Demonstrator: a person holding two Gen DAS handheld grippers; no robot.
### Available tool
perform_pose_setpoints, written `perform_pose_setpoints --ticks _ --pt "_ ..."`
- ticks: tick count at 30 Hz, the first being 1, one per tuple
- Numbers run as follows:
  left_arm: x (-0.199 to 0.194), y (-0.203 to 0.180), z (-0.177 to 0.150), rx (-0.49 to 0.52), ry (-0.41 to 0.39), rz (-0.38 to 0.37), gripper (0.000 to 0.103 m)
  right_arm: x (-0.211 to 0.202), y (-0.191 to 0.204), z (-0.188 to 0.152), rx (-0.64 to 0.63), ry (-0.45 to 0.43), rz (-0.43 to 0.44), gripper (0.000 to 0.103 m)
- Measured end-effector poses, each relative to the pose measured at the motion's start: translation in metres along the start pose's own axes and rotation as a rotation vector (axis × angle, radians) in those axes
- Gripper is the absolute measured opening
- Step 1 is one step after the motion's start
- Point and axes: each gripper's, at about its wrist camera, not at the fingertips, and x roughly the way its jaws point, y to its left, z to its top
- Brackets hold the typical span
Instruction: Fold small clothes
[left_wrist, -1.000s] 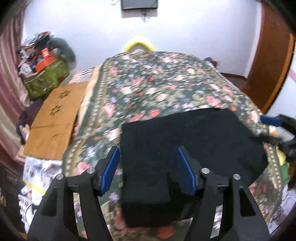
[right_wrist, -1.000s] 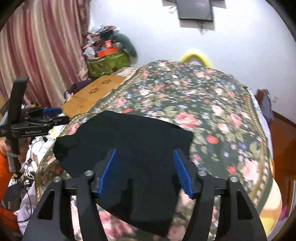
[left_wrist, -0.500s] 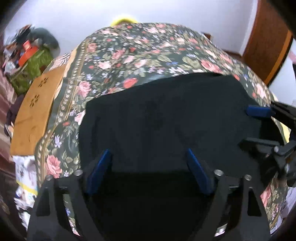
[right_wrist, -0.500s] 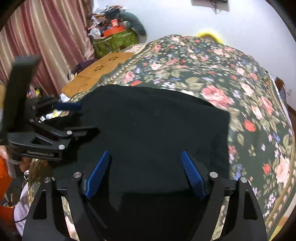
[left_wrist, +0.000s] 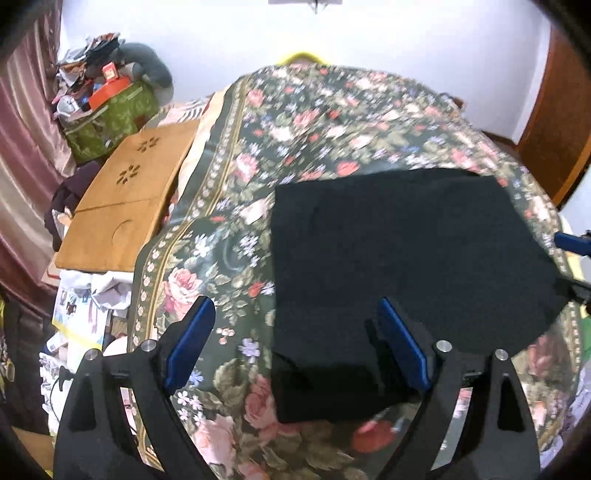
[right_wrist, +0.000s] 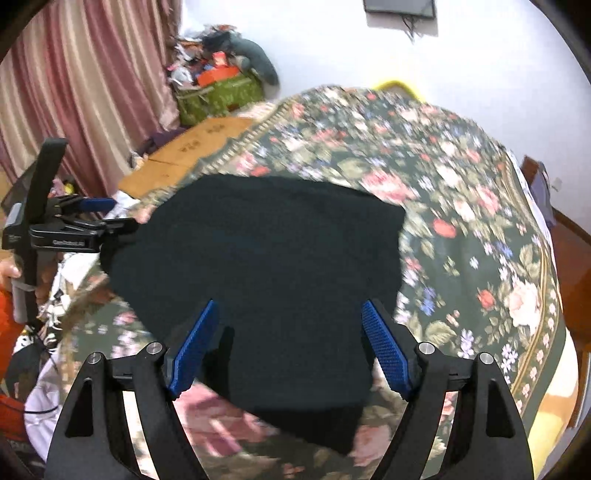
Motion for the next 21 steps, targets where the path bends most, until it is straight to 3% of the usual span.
perform_pose_setpoints --ticks 5,10,21 --pt "-0.019 -0.030 -0.002 0.046 -0.054 -0.067 0.090 0.008 0.028 0.001 -0.041 0.003 0.058 0.077" --pt "-0.006 -0.050 -0.015 0.083 -0.006 -0.061 0.090 0.029 0.025 -0.013 0.001 0.067 0.073 0.077" --pt "-0.005 -0.005 -0.034 -0.044 0.016 -0.041 0.095 0.003 -0.012 -0.038 0.136 0.056 0.029 0.077"
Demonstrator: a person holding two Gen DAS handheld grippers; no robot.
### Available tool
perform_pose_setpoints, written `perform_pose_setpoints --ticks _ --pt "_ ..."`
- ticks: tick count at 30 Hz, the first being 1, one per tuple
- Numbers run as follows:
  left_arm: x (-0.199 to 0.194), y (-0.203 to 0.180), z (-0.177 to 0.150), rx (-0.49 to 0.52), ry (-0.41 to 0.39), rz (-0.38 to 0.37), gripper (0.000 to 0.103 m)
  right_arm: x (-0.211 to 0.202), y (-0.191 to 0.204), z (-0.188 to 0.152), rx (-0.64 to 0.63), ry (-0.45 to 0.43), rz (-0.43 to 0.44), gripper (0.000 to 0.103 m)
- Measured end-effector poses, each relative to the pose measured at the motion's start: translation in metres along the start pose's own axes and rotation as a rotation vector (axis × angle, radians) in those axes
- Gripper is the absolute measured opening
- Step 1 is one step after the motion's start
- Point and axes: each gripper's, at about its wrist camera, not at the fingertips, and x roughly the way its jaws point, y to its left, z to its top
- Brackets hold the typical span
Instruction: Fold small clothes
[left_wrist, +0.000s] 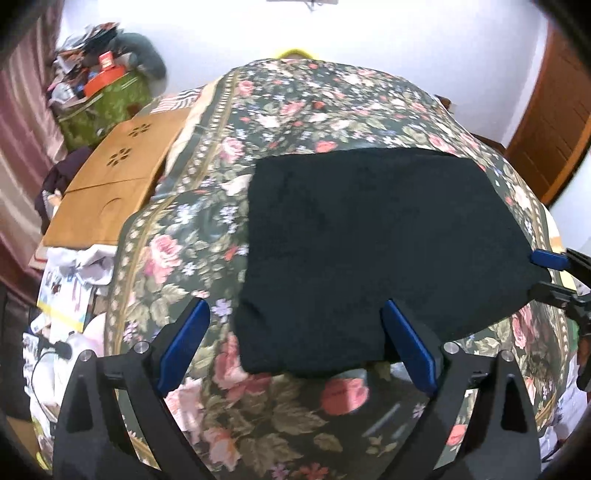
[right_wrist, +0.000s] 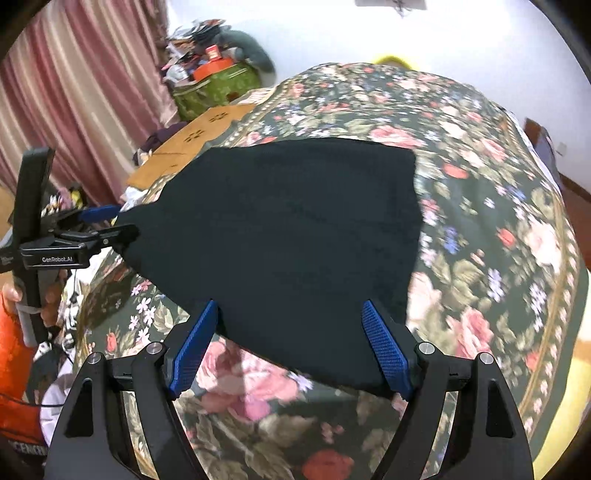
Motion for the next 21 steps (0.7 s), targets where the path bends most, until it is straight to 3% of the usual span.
perform_pose_setpoints --ticks 7,16,21 --pt "-0.047 0.000 0.007 0.002 -0.116 0.048 0.095 -0.044 0.014 0.016 -0.035 -0.136 -0.045 0.077" --pt "-0.162 -0.039 0.019 0.034 -0.438 -0.022 0.095 -0.129 0.049 0.030 -0.075 -0.426 -0.034 0.077" --pt "-0.213 -0.054 0.012 0.040 -0.561 -0.079 0.095 -0.171 0.078 0.026 -0.118 -0.559 -0.042 0.078"
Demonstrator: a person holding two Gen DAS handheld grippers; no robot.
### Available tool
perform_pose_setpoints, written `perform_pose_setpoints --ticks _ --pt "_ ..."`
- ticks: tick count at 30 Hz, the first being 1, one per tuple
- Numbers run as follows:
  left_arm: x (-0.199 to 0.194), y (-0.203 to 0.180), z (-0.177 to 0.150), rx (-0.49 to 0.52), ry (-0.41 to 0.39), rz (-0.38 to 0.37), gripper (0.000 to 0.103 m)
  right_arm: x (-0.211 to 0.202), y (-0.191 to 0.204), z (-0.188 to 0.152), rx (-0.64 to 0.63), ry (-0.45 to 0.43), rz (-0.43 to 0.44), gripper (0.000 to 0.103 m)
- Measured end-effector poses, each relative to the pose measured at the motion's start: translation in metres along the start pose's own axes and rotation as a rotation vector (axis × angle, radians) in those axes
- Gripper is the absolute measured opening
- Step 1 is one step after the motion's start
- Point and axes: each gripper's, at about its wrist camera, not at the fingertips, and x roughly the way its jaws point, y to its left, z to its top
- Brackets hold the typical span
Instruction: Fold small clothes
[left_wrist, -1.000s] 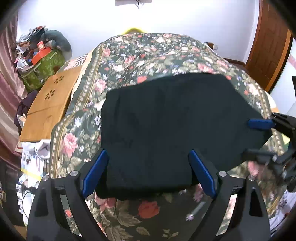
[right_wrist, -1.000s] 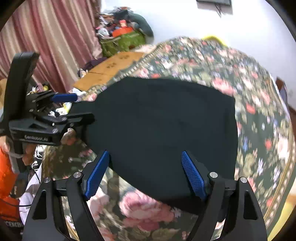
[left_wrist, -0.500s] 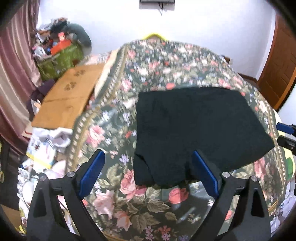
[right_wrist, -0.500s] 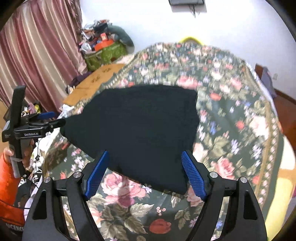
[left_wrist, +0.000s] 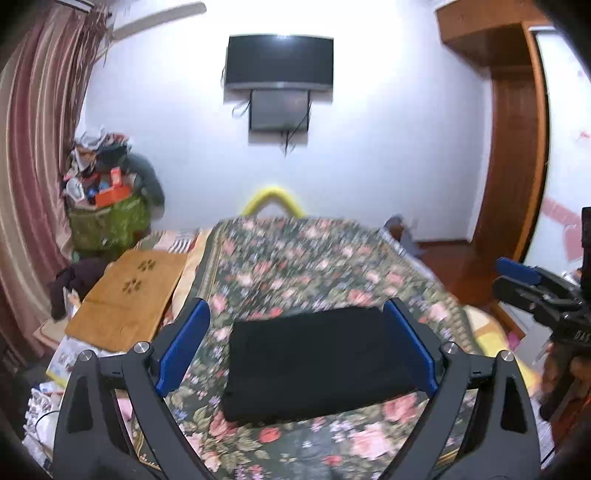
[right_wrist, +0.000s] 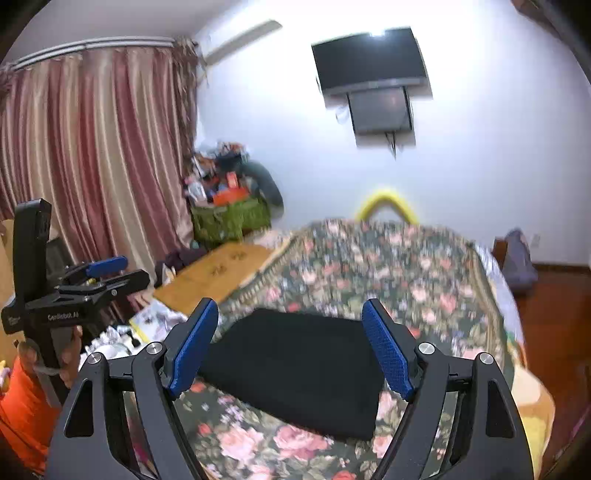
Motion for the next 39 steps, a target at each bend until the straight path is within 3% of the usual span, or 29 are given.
perform_pose_setpoints --ticks 3,5,12,39 --pt "-0.023 -0.010 0.006 0.013 -0.072 0.015 0.095 -0.018 0.014 0.006 -0.020 -0.055 -0.006 0.079" --pt "-0.034 -0.014 0.007 0.011 -0.106 0.012 0.095 -0.027 0.023 0.008 -0.035 -0.089 -0.025 0.085" --pt "-0.052 -0.019 0.001 0.001 -0.148 0.015 0.102 -0.041 0.041 0.001 -0.047 -0.132 -0.078 0.103" --pt "-0.057 -0.025 -0.012 0.012 -0.139 0.007 0.103 -0.044 0.039 -0.008 -0.012 -0.095 -0.103 0.103"
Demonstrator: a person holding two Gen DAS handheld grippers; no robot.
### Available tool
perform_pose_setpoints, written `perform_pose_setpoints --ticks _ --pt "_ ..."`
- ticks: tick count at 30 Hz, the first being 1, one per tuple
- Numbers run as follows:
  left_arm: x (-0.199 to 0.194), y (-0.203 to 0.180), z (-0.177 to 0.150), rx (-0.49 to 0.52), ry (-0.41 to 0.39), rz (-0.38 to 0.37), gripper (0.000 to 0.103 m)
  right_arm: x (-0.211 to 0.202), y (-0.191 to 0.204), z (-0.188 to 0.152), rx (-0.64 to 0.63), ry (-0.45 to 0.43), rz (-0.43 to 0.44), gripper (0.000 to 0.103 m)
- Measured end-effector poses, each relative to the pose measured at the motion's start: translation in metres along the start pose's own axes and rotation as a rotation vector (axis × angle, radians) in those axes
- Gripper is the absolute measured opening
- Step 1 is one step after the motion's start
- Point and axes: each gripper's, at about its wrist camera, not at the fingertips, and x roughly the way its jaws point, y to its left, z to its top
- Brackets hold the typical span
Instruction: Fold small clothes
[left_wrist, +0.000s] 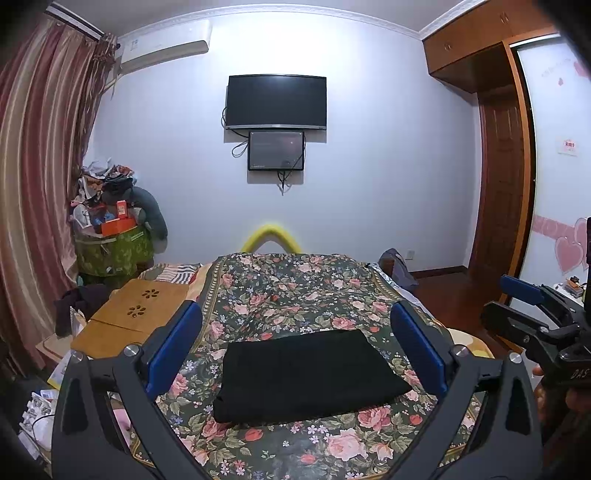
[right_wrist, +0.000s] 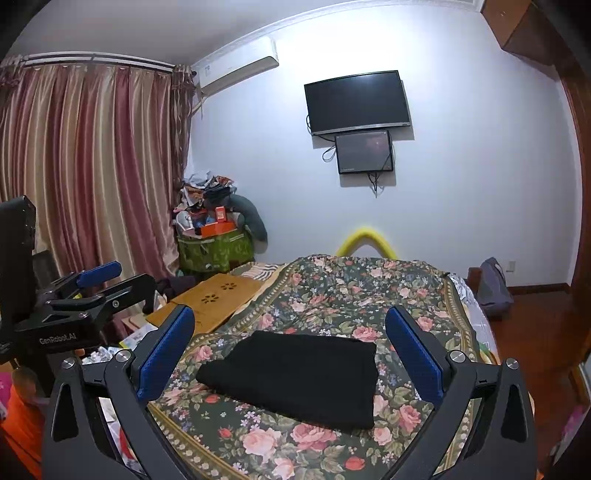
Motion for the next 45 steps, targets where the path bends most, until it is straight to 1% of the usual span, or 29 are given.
perform_pose_setpoints --ticks 29,36,39,45 --pt "0.0029 -0.0029 -0.0021 -0.001 0.008 -0.010 0.103 -0.0004 -0.0015 0.0022 0.008 0.018 -0.004 0.103" --pt "0.0040 -0.0038 -0.0002 0.004 0.017 -0.024 0.103 -0.0011 -0.0008 0.0031 0.009 0.016 -0.007 0.103" --pt "0.0052 -0.0045 -0.0005 0.005 0.032 -0.038 0.103 -0.0011 -0.0011 0.0031 0.008 0.016 -0.007 0.103" --pt "0.0034 -0.0075 0.0002 0.008 0.024 -0.038 0.103 -0.0014 -0.0007 0.0030 0.012 0.019 -0.012 0.103"
